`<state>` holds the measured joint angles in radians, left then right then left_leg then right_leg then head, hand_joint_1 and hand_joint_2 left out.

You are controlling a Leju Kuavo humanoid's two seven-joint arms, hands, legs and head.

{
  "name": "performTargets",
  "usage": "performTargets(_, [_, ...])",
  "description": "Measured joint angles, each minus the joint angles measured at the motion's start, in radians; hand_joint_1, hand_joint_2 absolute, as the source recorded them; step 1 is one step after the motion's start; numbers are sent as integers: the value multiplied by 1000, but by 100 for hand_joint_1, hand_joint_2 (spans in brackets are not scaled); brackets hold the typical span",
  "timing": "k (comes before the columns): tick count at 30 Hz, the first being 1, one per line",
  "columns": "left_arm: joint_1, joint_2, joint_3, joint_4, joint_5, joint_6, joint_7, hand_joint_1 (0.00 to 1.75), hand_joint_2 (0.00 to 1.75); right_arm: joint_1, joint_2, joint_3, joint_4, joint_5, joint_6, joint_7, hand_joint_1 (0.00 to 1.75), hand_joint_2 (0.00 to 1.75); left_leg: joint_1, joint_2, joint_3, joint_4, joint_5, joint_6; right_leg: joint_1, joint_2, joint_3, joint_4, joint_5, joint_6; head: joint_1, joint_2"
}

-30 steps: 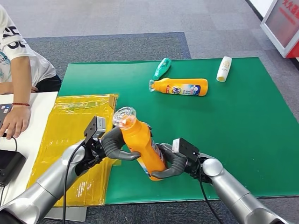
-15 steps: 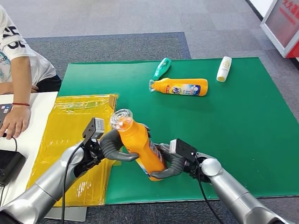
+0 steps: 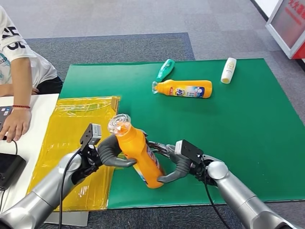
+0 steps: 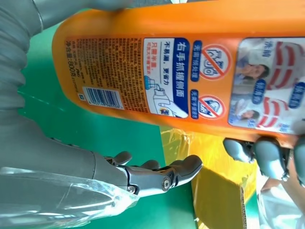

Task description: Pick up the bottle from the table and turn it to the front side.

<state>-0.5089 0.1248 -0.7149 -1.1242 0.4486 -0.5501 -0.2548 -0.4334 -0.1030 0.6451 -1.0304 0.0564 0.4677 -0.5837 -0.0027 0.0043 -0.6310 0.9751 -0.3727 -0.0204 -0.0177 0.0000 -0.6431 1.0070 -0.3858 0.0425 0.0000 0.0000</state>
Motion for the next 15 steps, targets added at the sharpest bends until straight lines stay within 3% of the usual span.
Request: performTargets(15, [22,12,7,0,-6,1,-6,175,175,0,0,-18,0,0,-10,11,0,175,0,0,0,0,0,0,0,0,0,0,0,0,0,0])
